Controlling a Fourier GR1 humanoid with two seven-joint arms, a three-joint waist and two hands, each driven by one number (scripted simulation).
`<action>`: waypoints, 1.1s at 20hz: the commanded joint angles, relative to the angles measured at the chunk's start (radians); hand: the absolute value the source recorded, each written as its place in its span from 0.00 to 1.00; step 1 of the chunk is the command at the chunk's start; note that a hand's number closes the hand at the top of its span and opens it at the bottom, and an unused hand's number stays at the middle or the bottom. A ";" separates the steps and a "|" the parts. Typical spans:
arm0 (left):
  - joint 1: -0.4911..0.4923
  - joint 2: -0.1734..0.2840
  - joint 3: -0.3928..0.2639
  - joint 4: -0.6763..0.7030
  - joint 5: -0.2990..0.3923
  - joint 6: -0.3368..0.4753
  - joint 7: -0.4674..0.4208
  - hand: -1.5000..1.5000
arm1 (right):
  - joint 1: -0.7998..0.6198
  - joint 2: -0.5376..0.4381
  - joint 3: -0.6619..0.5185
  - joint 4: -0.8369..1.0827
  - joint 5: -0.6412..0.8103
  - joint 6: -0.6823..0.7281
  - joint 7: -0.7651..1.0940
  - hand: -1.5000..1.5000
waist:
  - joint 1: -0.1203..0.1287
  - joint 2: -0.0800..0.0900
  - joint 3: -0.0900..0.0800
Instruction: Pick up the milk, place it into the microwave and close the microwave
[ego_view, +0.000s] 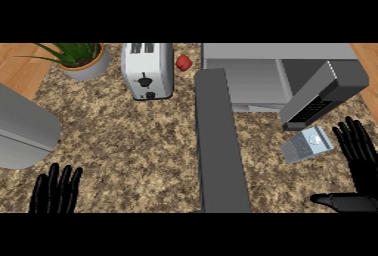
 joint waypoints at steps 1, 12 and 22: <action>0.035 0.026 0.022 -0.024 0.033 -0.029 -0.013 0.00 | -0.060 -0.017 -0.040 0.215 0.066 -0.034 -0.143 0.00 | 0.003 0.001 0.001; 0.065 0.016 -0.020 0.004 0.007 -0.019 -0.057 0.00 | -0.243 -0.106 -0.057 0.650 0.145 -0.066 -0.388 0.00 | 0.001 0.001 0.000; 0.162 0.038 -0.046 -0.005 0.009 -0.053 -0.125 0.00 | -0.363 -0.143 -0.060 1.055 0.221 -0.126 -0.695 0.00 | 0.011 0.003 0.002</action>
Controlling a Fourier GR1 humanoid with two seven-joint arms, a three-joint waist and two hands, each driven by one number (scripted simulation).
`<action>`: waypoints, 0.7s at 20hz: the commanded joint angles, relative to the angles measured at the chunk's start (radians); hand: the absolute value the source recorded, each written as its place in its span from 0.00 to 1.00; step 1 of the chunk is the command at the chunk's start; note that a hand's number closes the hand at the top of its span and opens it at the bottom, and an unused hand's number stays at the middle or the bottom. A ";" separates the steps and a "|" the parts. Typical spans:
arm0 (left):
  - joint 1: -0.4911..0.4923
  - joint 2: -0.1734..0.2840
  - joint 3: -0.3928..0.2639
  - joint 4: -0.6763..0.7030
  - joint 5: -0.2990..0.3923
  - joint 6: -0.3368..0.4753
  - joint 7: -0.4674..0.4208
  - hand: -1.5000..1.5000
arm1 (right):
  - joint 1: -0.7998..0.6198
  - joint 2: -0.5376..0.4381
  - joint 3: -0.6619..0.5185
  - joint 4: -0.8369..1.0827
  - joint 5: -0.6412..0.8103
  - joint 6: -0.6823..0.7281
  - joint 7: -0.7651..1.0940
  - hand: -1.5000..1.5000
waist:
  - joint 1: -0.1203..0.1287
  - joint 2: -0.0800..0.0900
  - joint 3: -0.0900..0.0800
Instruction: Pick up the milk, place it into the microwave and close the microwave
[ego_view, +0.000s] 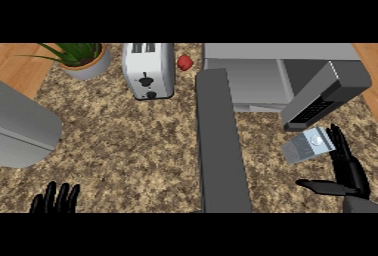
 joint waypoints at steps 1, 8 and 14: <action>-0.034 0.000 0.004 -0.068 0.002 0.044 0.087 0.00 | -0.084 -0.019 0.005 0.161 0.026 0.001 -0.101 0.00 | 0.001 0.002 0.001; -0.018 0.020 0.033 0.005 0.034 -0.016 -0.015 0.00 | -0.099 -0.040 0.016 0.233 0.035 0.024 -0.204 0.00 | 0.004 0.003 0.001; 0.053 0.031 0.018 -0.033 0.025 -0.013 -0.014 0.00 | -0.120 -0.003 0.052 0.223 0.046 0.013 -0.192 0.00 | 0.003 0.000 0.001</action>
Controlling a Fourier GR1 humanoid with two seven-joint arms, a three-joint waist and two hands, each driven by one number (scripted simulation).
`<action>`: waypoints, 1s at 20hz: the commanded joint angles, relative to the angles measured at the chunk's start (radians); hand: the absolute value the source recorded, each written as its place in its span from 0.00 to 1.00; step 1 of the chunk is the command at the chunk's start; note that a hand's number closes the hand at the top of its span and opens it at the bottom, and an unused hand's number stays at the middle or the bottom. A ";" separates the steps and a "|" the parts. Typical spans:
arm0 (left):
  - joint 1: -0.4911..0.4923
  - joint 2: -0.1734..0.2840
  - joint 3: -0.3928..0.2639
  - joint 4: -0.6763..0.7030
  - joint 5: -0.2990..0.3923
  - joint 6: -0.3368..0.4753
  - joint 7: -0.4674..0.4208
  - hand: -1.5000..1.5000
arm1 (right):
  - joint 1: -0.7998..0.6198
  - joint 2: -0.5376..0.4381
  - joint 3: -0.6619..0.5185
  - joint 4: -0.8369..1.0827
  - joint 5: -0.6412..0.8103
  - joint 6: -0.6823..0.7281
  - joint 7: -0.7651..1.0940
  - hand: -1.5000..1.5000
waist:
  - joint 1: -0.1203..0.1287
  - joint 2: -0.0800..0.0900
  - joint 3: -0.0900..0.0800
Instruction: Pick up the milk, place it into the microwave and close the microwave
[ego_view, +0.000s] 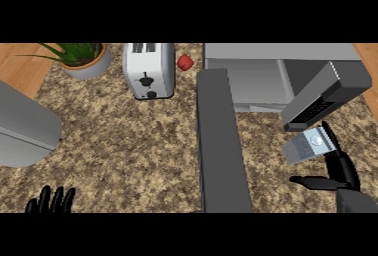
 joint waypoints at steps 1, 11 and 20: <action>-0.010 -0.028 -0.061 -0.029 -0.045 0.037 0.034 0.00 | -0.012 0.021 0.020 0.024 0.006 0.063 -0.093 0.00 | -0.003 0.001 0.001; -0.037 0.024 0.018 -0.071 0.050 0.002 0.089 0.00 | -0.110 0.044 -0.032 0.081 -0.042 -0.079 -0.067 1.00 | 0.004 0.004 0.002; -0.003 -0.015 -0.036 0.015 -0.014 0.009 -0.008 0.00 | -0.118 0.043 -0.033 0.096 -0.010 -0.234 -0.135 1.00 | 0.010 0.005 0.003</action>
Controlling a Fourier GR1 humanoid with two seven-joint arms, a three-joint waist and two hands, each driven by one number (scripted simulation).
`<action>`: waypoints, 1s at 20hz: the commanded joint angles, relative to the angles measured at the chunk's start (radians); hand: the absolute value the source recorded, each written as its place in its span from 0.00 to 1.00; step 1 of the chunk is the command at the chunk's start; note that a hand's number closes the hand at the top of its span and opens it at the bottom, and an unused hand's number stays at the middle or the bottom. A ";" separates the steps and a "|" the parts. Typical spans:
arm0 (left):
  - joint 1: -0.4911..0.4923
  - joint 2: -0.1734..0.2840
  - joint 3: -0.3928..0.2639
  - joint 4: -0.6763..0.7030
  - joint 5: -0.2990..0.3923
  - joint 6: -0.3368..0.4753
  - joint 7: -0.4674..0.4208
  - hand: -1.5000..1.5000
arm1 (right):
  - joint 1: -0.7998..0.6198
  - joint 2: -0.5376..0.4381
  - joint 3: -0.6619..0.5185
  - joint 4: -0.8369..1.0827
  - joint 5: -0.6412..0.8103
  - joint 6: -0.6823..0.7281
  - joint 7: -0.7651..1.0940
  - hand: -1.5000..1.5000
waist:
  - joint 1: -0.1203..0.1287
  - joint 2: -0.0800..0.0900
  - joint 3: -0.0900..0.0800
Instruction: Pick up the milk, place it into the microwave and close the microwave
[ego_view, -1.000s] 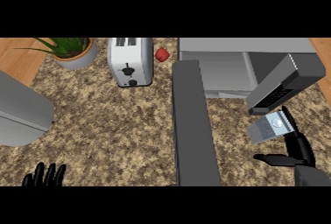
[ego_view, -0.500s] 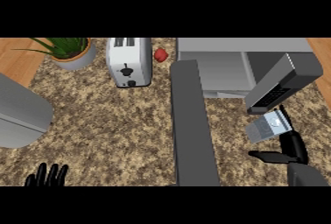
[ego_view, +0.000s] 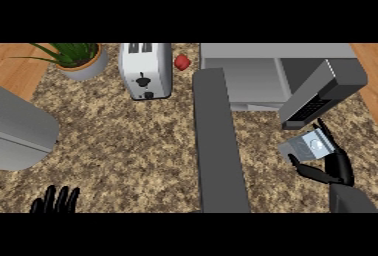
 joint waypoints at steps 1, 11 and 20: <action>0.004 0.004 0.016 -0.008 0.021 -0.004 -0.001 0.00 | -0.096 0.027 -0.001 0.012 0.007 -0.075 -0.022 1.00 | 0.029 0.000 0.002; -0.047 0.023 0.059 0.078 0.045 -0.041 -0.033 0.00 | -0.115 0.183 -0.042 0.008 -0.036 -0.171 -0.118 1.00 | 0.032 0.004 0.002; 0.033 0.024 0.028 0.008 0.040 -0.037 -0.023 0.00 | -0.080 0.181 -0.022 -0.080 -0.041 -0.134 -0.118 1.00 | 0.013 -0.007 0.000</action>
